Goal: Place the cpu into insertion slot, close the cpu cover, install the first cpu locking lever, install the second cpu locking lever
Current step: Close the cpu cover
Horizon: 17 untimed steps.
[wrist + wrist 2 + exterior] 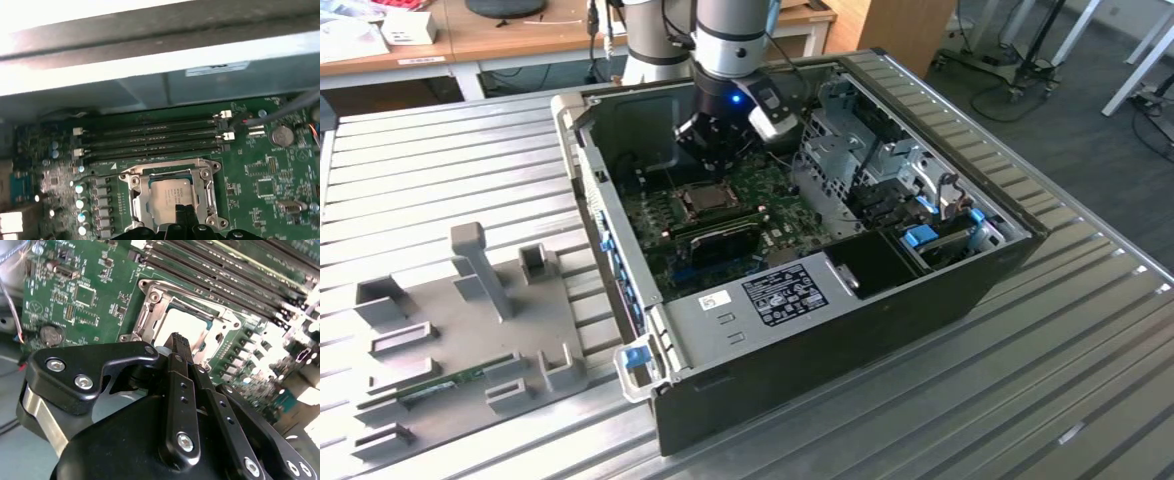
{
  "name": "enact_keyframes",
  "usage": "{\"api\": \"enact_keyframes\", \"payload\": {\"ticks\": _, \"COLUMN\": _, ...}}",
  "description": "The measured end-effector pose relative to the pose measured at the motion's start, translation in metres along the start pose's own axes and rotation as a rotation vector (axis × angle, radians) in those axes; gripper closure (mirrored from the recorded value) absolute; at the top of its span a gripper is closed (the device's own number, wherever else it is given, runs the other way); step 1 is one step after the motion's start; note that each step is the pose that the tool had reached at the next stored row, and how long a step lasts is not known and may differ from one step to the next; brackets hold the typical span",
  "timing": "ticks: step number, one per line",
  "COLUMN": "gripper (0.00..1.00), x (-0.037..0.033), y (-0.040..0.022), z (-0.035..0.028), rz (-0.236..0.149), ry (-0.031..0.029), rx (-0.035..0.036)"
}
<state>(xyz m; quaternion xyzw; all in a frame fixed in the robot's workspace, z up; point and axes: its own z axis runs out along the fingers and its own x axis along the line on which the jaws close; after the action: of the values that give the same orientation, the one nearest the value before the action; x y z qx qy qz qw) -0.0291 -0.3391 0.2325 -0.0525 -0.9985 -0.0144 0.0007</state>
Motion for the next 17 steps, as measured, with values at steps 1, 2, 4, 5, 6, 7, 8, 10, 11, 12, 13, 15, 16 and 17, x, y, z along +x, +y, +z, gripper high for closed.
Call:
{"api": "enact_keyframes", "payload": {"ticks": 1, "gripper": 0.89, "x": 0.0000, "y": 0.0000, "z": 0.0002, "rz": -0.017, "ry": -0.0015, "rx": -0.0002}}
{"api": "enact_keyframes", "payload": {"ticks": 2, "gripper": 0.89, "x": 0.0000, "y": 0.0000, "z": 0.0004, "rz": -0.034, "ry": -0.0033, "rx": -0.0004}}
{"api": "enact_keyframes", "payload": {"ticks": 4, "gripper": 0.89, "x": 0.0000, "y": 0.0000, "z": 0.0007, "rz": -0.069, "ry": -0.0075, "rx": -0.0008}}
{"api": "enact_keyframes", "payload": {"ticks": 5, "gripper": 0.89, "x": 0.0000, "y": 0.0000, "z": 0.0008, "rz": -0.086, "ry": -0.0092, "rx": -0.0010}}
{"api": "enact_keyframes", "payload": {"ticks": 6, "gripper": 0.89, "x": -0.0001, "y": 0.0000, "z": 0.0009, "rz": -0.098, "ry": -0.0097, "rx": -0.0011}}
{"api": "enact_keyframes", "payload": {"ticks": 7, "gripper": 0.89, "x": 0.0000, "y": 0.0000, "z": 0.0009, "rz": -0.107, "ry": -0.0098, "rx": -0.0012}}
{"api": "enact_keyframes", "payload": {"ticks": 8, "gripper": 0.89, "x": 0.0000, "y": 0.0000, "z": 0.0009, "rz": -0.113, "ry": -0.0097, "rx": -0.0011}}
{"api": "enact_keyframes", "payload": {"ticks": 10, "gripper": 0.89, "x": 0.0002, "y": 0.0000, "z": 0.0009, "rz": -0.116, "ry": -0.0099, "rx": -0.0011}}
{"api": "enact_keyframes", "payload": {"ticks": 11, "gripper": 0.89, "x": 0.0005, "y": -0.0001, "z": 0.0011, "rz": -0.118, "ry": -0.0137, "rx": -0.0013}}
{"api": "enact_keyframes", "payload": {"ticks": 12, "gripper": 0.89, "x": 0.0005, "y": -0.0001, "z": 0.0013, "rz": -0.122, "ry": -0.0208, "rx": -0.0015}}
{"api": "enact_keyframes", "payload": {"ticks": 13, "gripper": 0.89, "x": 0.0005, "y": -0.0001, "z": 0.0016, "rz": -0.126, "ry": -0.0295, "rx": -0.0020}}
{"api": "enact_keyframes", "payload": {"ticks": 15, "gripper": 0.89, "x": 0.0006, "y": -0.0001, "z": 0.0019, "rz": -0.134, "ry": -0.0444, "rx": -0.0029}}
{"api": "enact_keyframes", "payload": {"ticks": 16, "gripper": 0.89, "x": 0.0008, "y": -0.0001, "z": 0.0020, "rz": -0.136, "ry": -0.0455, "rx": -0.0031}}
{"api": "enact_keyframes", "payload": {"ticks": 17, "gripper": 0.89, "x": 0.0010, "y": -0.0001, "z": 0.0020, "rz": -0.136, "ry": -0.0456, "rx": -0.0029}}
